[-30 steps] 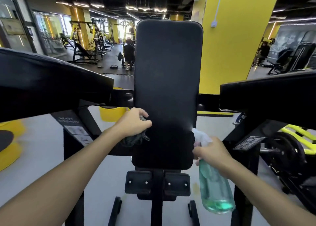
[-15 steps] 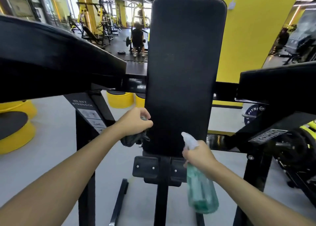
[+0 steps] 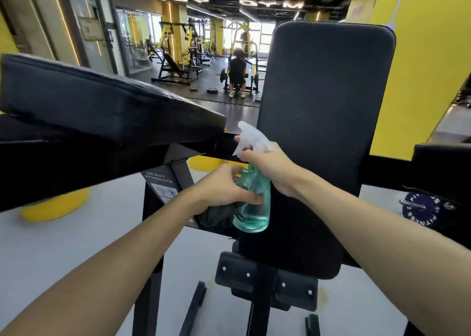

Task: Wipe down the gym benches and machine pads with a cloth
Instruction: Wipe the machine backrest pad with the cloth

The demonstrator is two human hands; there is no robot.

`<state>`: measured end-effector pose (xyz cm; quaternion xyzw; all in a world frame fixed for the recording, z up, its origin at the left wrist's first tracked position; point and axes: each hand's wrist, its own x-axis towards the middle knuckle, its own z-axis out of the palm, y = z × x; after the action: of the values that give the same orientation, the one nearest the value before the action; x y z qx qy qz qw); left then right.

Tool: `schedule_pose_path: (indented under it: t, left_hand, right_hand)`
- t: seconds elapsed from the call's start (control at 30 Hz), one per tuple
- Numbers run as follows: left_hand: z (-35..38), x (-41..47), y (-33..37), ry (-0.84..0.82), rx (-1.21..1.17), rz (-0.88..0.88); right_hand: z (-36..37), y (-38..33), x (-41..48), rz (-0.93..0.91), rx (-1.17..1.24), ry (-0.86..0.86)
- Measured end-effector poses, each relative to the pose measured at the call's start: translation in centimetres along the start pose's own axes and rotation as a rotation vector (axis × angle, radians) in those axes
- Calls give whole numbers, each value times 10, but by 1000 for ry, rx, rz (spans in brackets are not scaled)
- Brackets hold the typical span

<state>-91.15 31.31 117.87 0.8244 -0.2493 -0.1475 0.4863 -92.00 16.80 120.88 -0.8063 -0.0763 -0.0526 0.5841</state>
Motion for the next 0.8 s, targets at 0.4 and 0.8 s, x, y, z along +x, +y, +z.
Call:
schedule_pose_path:
  t: [0.4,0.8]
  left_hand:
    - [-7,50,-46,325,272,-233]
    - [18,91,-86,337,225,-375]
  right_hand:
    - [-67,49,32,-202,-1707,-197]
    - [-59,61,40,-119,-1679,-172]
